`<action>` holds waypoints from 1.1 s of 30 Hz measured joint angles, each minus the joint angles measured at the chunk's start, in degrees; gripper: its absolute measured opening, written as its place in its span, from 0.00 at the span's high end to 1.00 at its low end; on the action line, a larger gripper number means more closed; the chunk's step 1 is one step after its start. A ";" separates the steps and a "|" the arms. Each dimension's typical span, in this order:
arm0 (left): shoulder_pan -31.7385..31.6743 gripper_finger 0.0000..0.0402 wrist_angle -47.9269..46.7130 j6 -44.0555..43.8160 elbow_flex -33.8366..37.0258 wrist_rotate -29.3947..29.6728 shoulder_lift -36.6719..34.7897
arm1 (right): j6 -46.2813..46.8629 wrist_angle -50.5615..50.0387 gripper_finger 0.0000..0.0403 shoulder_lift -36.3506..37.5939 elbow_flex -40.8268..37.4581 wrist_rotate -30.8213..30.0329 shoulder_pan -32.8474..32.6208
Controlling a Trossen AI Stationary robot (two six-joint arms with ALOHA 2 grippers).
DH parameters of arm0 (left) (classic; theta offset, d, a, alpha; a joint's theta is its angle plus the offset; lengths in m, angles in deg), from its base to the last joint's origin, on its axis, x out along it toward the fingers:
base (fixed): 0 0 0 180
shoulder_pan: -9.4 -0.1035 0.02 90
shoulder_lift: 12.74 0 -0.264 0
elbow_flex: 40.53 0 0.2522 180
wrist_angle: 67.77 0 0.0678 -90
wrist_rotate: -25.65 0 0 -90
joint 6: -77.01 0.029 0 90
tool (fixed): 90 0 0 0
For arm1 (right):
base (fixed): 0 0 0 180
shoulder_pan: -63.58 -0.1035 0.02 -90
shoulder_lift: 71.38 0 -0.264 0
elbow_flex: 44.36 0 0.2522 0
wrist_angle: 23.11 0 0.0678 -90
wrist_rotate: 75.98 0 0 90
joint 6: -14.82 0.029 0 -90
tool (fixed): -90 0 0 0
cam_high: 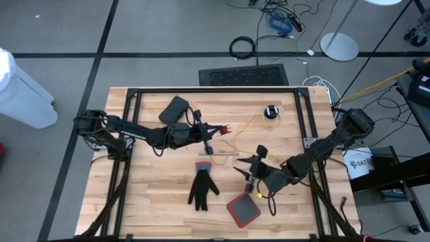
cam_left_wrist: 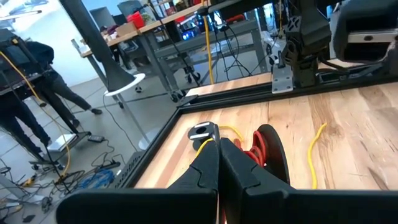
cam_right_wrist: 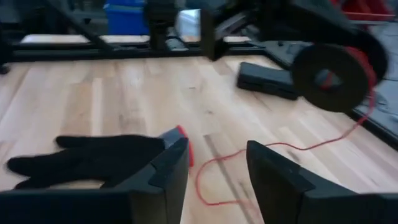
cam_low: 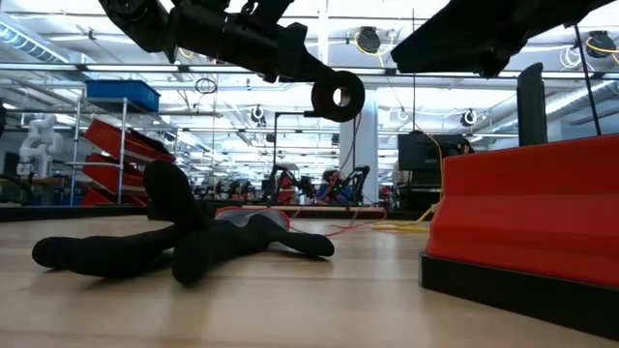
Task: Coil cords
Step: Uncoil the red wire from the black spool
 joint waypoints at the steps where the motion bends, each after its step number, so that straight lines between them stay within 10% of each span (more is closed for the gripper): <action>1: 0.00 1.00 0.02 -0.02 0.00 0.00 0.00 | 0.53 -0.29 0.64 -0.03 0.00 -1.03 0.11; 9: 0.13 1.00 0.41 -1.04 0.00 -1.26 0.00 | 5.08 -1.27 0.64 -3.98 -2.68 -7.64 6.93; 15: 0.11 1.00 0.58 -1.17 0.00 -2.62 0.00 | -0.14 19.44 0.64 -4.42 -11.61 -7.10 13.24; 21: 0.13 1.00 1.72 -1.61 0.00 -4.33 0.00 | -10.91 41.86 0.64 -4.59 -18.52 6.39 18.87; 33: 0.15 1.00 6.01 -8.18 0.00 -14.92 0.00 | -16.36 43.53 0.65 -4.59 -19.06 10.62 21.11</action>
